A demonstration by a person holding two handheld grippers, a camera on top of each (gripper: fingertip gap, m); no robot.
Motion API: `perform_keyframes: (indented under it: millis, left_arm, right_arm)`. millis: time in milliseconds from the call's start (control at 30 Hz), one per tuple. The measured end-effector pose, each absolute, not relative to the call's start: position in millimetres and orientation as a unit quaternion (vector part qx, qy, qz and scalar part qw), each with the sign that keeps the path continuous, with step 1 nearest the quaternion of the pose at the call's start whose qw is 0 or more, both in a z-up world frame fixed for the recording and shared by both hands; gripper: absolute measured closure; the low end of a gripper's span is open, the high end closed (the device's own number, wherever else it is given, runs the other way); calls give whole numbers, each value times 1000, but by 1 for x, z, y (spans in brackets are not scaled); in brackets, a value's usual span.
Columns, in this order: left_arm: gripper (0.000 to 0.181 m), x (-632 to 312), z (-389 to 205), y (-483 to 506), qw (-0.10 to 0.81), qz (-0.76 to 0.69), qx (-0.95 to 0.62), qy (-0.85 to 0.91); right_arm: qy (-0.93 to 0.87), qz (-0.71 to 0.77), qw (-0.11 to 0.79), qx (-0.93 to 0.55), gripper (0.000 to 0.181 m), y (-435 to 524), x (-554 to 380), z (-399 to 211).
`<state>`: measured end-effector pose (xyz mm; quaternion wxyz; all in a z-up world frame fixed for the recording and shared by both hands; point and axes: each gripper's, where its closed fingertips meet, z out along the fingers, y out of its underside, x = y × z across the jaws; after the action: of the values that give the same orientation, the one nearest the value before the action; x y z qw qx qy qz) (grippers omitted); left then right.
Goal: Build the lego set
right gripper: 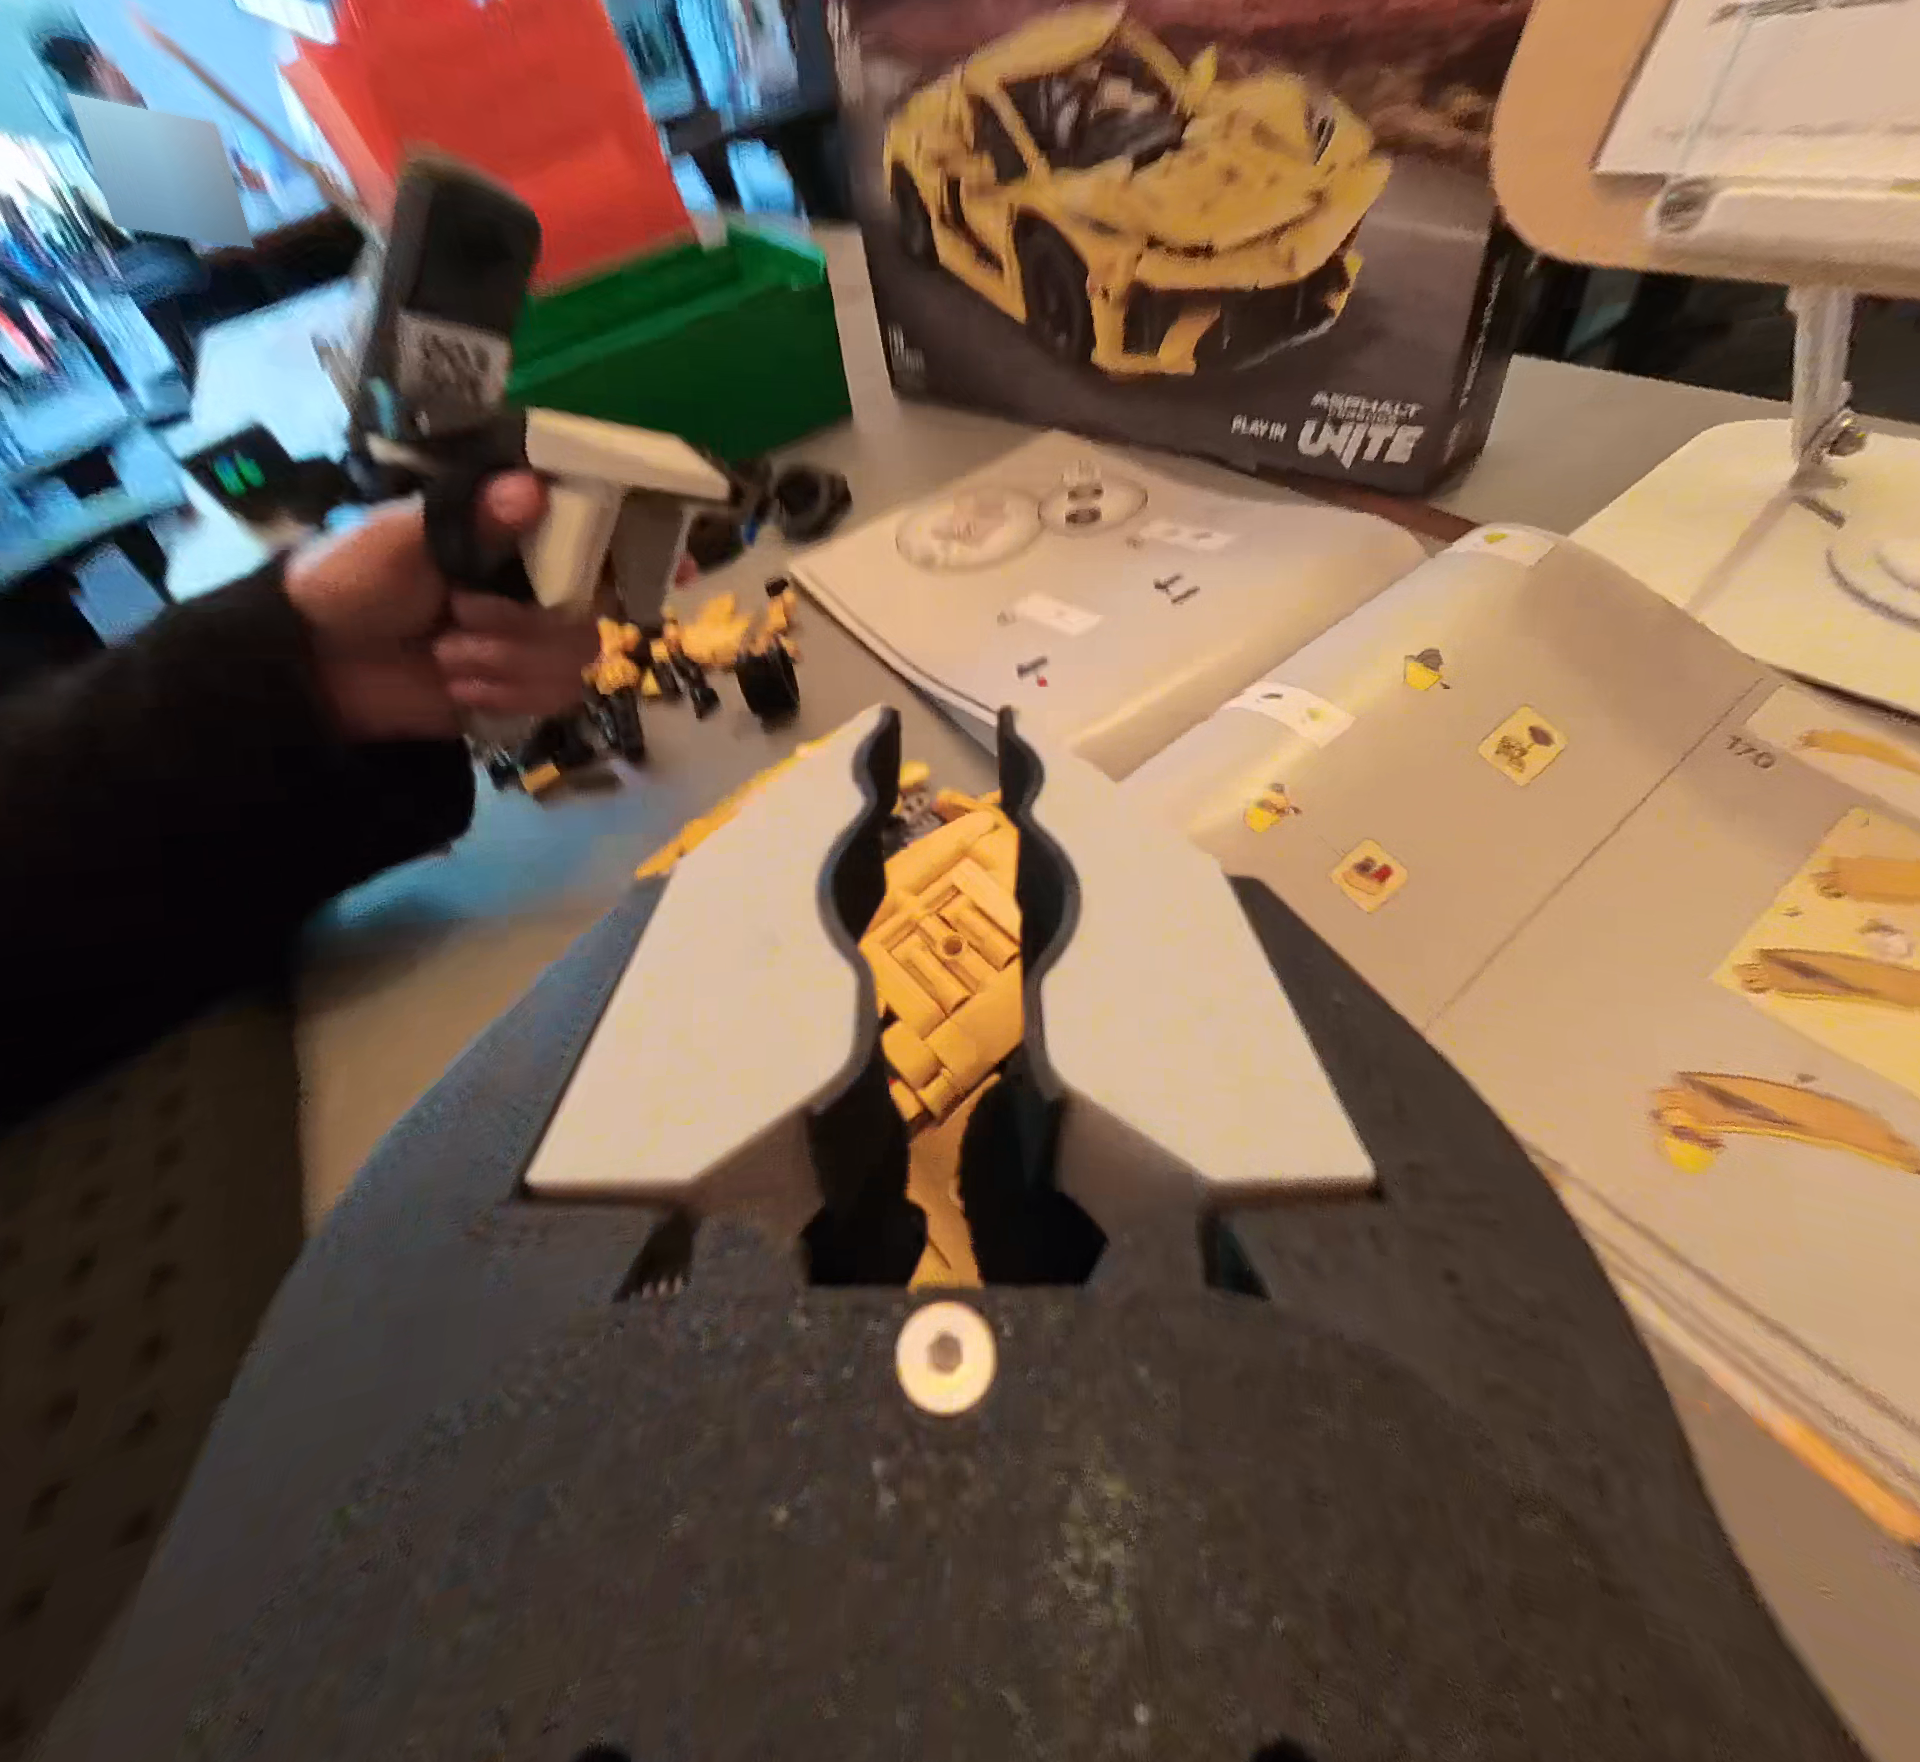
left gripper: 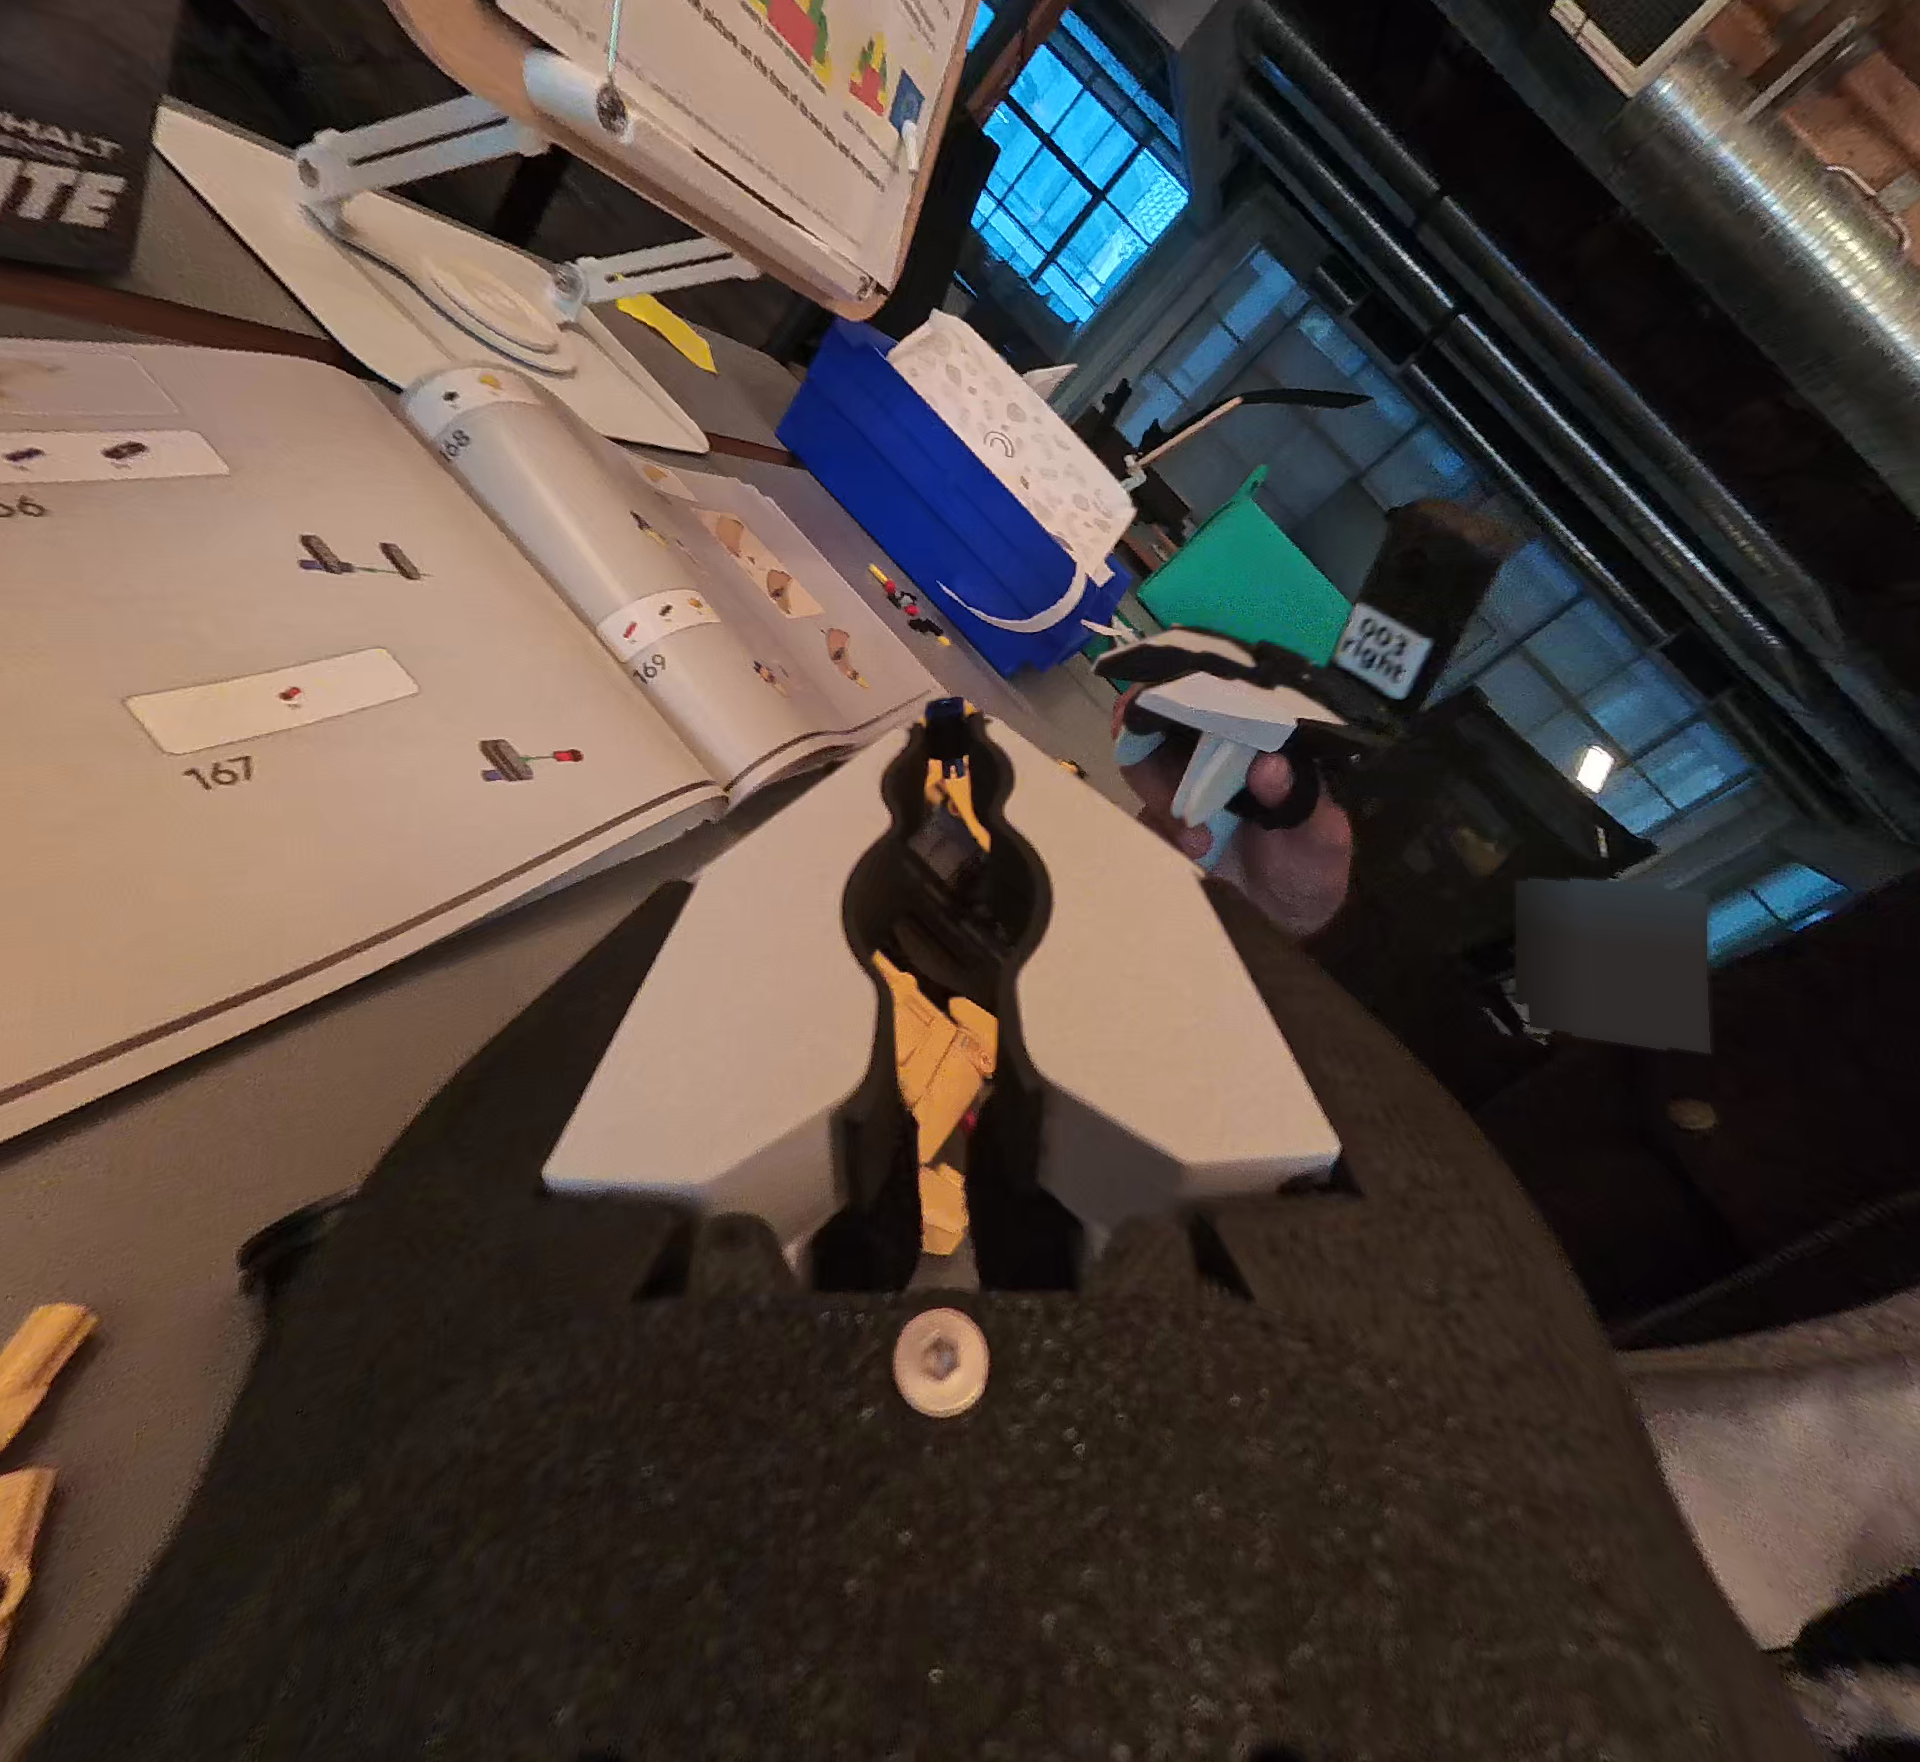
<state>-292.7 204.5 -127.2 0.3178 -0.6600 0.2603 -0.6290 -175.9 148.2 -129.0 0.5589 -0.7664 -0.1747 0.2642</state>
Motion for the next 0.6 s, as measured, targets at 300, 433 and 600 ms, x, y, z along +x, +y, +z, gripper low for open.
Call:
perform_keyframes:
  millis: [300, 433, 600]
  left_arm:
    - [175, -271, -113, 152, 258, -680, -586, 357]
    - [175, -265, -110, 113, 231, -682, -538, 438]
    - [174, -262, -109, 88, 228, -672, -505, 492]
  right_arm:
    - [-252, 387, 511, -725, 163, 116, -226, -127]
    - [-287, 457, 481, -691, 162, 95, -250, -118]
    - [-317, 460, 458, -691, 162, 83, -260, -124]
